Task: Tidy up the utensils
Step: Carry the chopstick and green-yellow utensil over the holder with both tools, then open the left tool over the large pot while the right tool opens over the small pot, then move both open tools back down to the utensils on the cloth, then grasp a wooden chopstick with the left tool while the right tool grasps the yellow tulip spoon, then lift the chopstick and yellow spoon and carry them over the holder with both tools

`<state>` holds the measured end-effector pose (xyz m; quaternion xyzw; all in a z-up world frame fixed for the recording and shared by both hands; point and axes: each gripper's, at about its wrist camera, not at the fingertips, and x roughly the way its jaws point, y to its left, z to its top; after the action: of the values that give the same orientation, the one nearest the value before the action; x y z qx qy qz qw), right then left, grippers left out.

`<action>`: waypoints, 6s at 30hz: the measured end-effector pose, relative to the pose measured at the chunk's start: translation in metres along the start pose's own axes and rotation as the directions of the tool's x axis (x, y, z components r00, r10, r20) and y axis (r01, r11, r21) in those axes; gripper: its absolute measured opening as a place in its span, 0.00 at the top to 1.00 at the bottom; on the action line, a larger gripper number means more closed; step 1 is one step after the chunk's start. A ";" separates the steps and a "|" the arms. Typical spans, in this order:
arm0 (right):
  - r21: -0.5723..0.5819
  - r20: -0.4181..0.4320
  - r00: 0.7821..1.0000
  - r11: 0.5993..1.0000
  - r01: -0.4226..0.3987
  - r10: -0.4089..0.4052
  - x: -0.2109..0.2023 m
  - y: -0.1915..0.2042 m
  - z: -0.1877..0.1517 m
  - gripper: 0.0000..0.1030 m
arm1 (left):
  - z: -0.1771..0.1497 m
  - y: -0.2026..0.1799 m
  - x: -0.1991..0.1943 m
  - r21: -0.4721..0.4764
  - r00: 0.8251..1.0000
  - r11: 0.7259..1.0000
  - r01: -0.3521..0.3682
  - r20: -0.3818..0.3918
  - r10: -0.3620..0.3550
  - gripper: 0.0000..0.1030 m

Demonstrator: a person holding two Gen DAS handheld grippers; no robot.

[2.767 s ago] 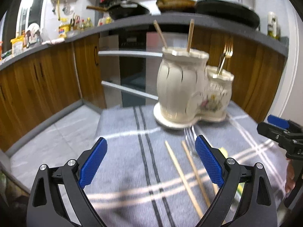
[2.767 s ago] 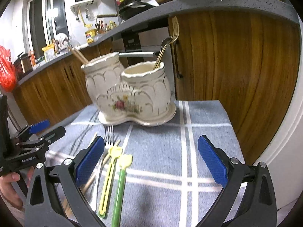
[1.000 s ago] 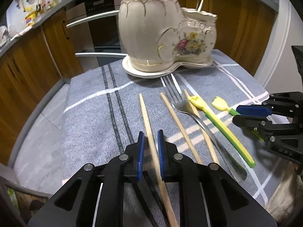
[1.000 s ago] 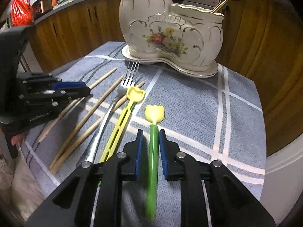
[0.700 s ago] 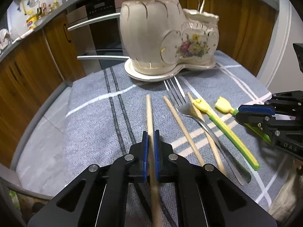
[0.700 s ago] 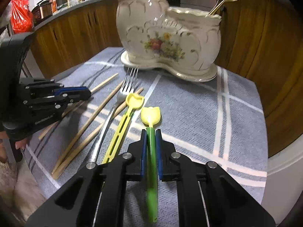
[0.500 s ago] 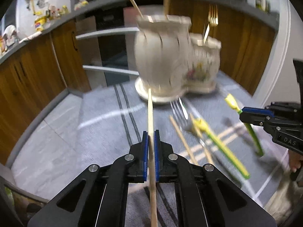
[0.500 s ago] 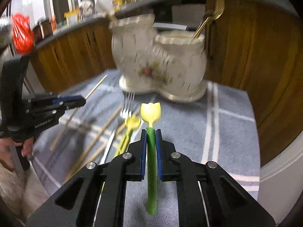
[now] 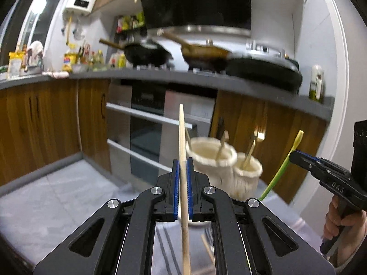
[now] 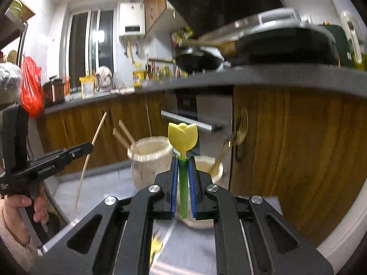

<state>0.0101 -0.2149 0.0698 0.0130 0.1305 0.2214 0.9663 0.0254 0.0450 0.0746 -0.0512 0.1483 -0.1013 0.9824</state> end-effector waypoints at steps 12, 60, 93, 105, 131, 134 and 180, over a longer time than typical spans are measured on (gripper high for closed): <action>0.101 0.130 0.990 0.993 -0.062 0.048 0.016 -0.032 0.044 0.91 | 0.067 -0.009 0.038 -0.009 0.976 0.998 0.060 0.210 -0.056 0.94; 0.158 -0.122 0.992 0.987 0.012 0.007 0.063 -0.047 0.001 0.40 | 0.060 -0.026 0.047 0.082 0.983 0.997 -0.014 0.185 -0.001 0.51; 0.077 -0.284 0.955 0.991 0.106 -0.080 0.014 0.000 -0.074 0.05 | -0.080 0.007 0.005 -0.021 0.976 0.991 -0.130 -0.180 0.124 0.08; 0.028 -0.454 0.891 0.999 0.019 -0.005 0.039 0.017 -0.096 0.17 | -0.089 -0.006 0.024 0.045 0.934 0.988 -0.149 -0.320 0.156 0.08; -0.043 -0.607 0.794 0.995 -0.087 0.043 0.046 0.026 -0.113 0.90 | -0.128 -0.057 0.038 0.211 0.822 0.970 0.121 -0.569 0.021 0.91; -0.081 -0.629 0.777 0.993 -0.082 0.013 0.049 0.024 -0.116 0.90 | -0.126 -0.054 0.036 0.230 0.818 0.966 0.122 -0.574 0.033 0.92; 0.090 -0.300 0.939 0.985 -0.148 0.169 0.015 -0.004 -0.050 0.91 | -0.056 -0.012 0.012 0.046 0.954 0.993 0.113 -0.284 -0.096 0.95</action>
<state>0.0121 -0.2133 0.0179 0.0209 0.2846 0.2933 0.9124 0.0172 0.0263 0.0192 -0.0139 0.2805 -0.1637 0.9457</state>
